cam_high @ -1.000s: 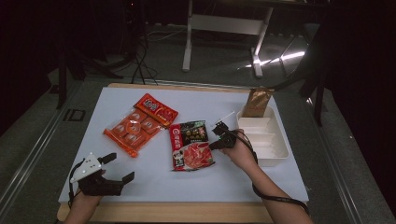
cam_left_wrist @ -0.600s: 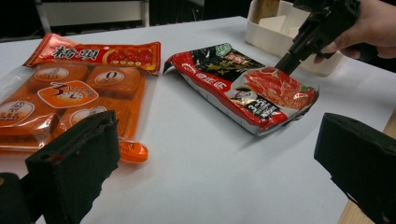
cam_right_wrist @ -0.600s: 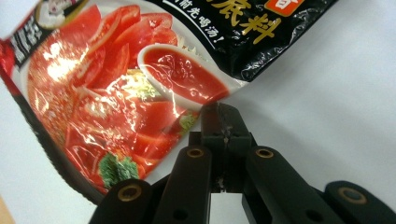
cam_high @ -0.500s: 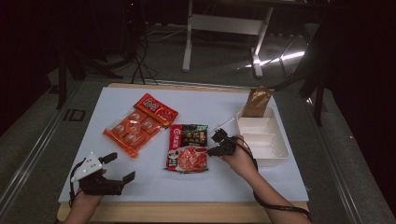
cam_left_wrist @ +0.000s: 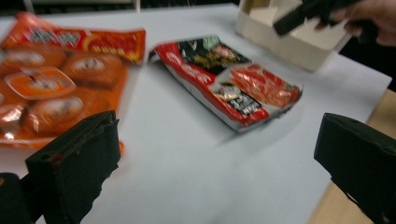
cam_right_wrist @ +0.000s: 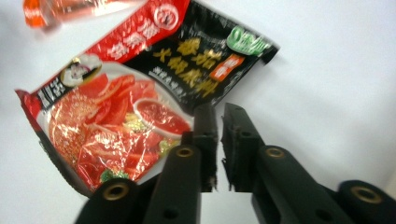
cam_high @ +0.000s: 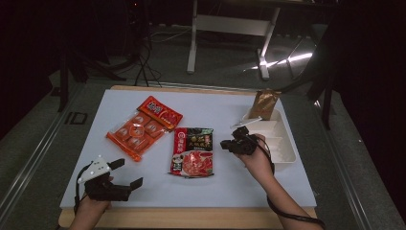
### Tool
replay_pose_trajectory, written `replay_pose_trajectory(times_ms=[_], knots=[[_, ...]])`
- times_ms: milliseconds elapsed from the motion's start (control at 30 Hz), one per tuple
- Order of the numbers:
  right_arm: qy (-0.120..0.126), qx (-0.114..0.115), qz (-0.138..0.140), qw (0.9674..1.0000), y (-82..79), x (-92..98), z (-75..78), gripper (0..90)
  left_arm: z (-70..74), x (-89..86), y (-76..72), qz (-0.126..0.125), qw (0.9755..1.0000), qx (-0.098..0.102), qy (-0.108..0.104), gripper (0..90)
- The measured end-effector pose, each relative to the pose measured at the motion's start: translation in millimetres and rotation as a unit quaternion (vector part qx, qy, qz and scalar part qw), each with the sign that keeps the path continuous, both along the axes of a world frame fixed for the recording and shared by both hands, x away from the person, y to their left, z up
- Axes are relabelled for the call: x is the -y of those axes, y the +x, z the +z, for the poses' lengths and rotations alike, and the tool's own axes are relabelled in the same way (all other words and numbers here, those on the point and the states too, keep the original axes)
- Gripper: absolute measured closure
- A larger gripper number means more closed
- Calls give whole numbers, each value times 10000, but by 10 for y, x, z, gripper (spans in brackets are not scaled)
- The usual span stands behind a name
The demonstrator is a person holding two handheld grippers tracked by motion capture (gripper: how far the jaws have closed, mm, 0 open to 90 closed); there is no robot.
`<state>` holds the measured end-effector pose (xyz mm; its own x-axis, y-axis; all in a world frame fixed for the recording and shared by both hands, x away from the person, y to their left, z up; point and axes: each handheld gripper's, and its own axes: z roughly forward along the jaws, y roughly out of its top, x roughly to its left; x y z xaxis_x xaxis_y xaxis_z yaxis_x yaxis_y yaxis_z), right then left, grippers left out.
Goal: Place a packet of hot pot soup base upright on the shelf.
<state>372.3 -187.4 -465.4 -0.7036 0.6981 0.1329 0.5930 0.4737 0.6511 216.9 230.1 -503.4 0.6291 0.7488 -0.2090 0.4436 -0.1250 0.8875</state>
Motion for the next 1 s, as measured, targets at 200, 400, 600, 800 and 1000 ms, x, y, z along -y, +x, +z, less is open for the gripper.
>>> replay_pose_trajectory(times_ms=[200, 400, 600, 800, 1000], knots=[[267, 432, -32, 9987, -89, 93, 112, 683, 70, 86, 65, -310, 9989, -347, -24, 8], [559, 656, 77, 9962, -174, 154, 213, 484, 194, 149, 198, -503, 9978, -426, -21, 8], [912, 905, 196, 9915, -317, 194, 340, 333, 319, 241, 367, -634, 9971, -346, 236, 8], [1543, 1105, 367, 9811, -501, 266, 469, 171, 433, 341, 559, -638, 9972, -264, 294, 30], [1544, 1690, 400, 9726, -689, 355, 553, 189, 481, 467, 782, -684, 9966, -357, 287, 30]])
